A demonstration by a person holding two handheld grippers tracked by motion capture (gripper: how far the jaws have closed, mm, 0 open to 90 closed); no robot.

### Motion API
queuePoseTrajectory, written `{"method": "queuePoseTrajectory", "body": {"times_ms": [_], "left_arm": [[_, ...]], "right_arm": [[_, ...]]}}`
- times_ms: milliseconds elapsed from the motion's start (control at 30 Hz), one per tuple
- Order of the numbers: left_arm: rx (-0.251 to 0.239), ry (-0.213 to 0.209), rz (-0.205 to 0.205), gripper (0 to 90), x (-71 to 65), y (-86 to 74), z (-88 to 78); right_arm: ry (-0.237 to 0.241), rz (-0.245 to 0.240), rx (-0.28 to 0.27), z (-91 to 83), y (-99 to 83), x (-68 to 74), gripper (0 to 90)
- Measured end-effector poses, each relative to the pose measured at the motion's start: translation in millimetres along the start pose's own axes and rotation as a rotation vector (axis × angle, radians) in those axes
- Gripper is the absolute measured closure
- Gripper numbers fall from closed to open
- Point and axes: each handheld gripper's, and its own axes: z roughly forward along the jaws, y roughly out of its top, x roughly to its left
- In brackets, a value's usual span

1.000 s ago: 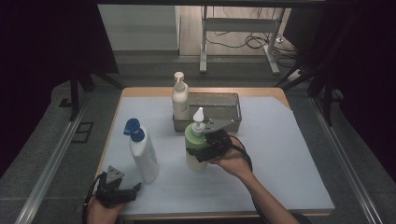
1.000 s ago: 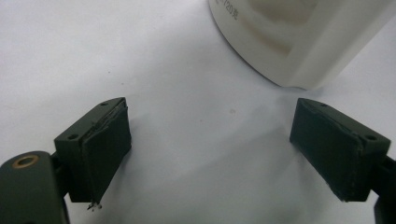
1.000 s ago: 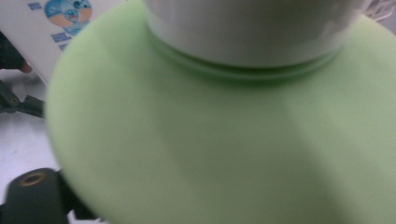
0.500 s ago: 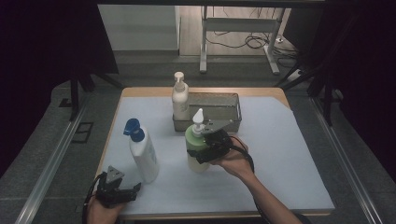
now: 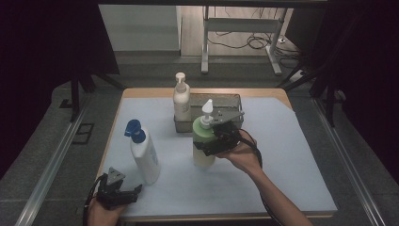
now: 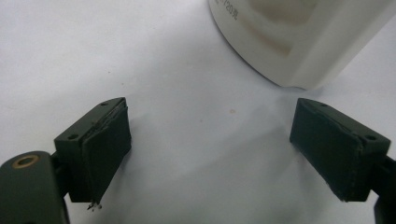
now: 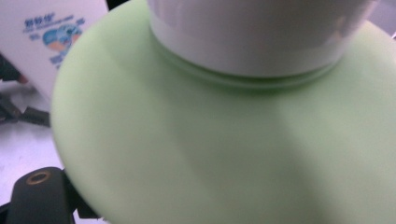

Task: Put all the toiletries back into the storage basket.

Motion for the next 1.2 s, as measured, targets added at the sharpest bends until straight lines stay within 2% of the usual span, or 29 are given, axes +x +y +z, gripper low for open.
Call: {"method": "queuePoseTrajectory", "body": {"times_ms": [567,833,1200], "left_arm": [[0.0,-0.001,0.002,12.1,0.2,0.0,0.0],[0.0,-0.001,0.002,12.1,0.2,0.1,0.0],[-0.002,-0.001,0.0,12.1,0.1,0.0,0.1]], "right_arm": [[-0.06,0.025,-0.036,-11.6,28.0,-20.1,12.3],[-0.088,0.06,-0.058,-18.5,43.3,-31.4,12.3],[-0.14,0.088,-0.075,-18.0,61.0,-48.2,12.3]]}}
